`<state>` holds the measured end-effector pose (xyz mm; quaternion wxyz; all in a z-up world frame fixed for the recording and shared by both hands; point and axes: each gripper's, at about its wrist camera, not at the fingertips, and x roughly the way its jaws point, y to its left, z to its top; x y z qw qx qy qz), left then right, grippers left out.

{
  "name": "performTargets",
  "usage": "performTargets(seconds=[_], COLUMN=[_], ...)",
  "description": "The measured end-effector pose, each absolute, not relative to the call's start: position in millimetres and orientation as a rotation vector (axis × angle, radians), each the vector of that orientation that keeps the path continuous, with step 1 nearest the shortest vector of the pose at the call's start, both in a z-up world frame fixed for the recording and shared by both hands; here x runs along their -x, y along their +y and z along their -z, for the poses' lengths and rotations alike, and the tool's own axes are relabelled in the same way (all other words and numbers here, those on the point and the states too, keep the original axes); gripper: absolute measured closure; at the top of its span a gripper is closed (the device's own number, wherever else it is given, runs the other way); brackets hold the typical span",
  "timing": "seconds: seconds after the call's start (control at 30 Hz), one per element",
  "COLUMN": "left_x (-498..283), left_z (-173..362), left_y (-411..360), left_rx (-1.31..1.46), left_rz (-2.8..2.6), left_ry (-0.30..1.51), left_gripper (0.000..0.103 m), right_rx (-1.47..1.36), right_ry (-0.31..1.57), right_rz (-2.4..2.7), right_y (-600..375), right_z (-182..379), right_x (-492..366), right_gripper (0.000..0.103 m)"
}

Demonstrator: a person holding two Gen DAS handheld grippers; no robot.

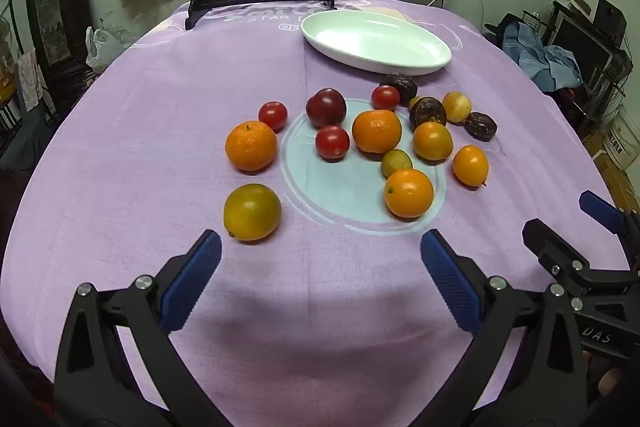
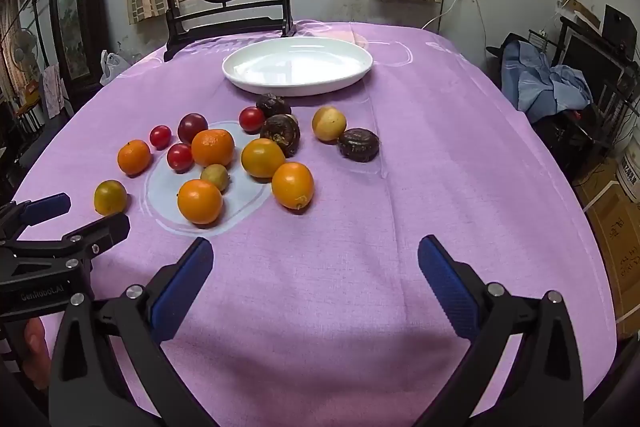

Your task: Organize fruits

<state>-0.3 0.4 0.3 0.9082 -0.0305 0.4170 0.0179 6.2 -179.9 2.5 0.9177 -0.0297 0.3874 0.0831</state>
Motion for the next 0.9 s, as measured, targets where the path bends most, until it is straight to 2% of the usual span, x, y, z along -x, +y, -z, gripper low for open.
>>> performTargets(seconds=[0.9], left_x=[0.9], left_z=[-1.2], left_y=[-0.1], left_rx=[0.050], left_rz=[-0.038], left_ry=[0.840], left_gripper=[0.002], right_rx=[0.066], right_ry=[0.798], right_rz=[-0.171], right_y=[-179.6], right_z=[-3.1], right_x=[-8.9], right_gripper=[0.001])
